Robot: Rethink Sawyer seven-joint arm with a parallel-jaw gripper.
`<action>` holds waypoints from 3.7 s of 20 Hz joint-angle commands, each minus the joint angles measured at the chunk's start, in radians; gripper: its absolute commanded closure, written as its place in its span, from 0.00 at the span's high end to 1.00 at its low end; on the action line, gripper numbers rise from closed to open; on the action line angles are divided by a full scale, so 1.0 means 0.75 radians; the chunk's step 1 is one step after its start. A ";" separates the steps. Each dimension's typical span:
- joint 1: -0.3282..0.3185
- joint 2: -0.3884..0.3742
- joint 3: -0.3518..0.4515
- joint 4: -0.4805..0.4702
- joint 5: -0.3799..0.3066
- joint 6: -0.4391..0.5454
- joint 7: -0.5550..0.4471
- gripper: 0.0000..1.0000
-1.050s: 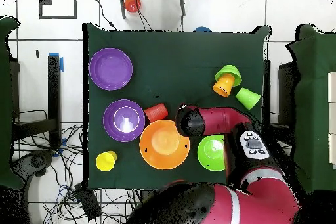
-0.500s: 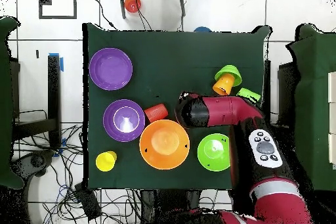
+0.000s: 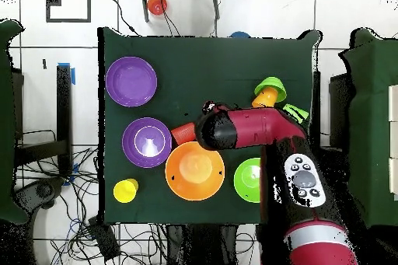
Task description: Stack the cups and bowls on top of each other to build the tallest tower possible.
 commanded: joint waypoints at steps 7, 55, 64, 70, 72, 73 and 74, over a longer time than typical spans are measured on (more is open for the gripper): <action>0.104 -0.152 0.009 0.400 -0.032 -0.100 0.090 1.00; -0.031 0.049 -0.113 0.486 -0.204 -0.408 -0.026 1.00; -0.004 0.154 -0.151 0.416 -0.237 -0.481 0.025 1.00; 0.033 0.279 -0.226 0.336 -0.268 -0.567 0.056 1.00; 0.051 0.315 -0.250 0.311 -0.267 -0.589 0.065 1.00; 0.063 0.325 -0.258 0.304 -0.261 -0.596 0.068 1.00; 0.075 0.335 -0.267 0.296 -0.255 -0.603 0.070 1.00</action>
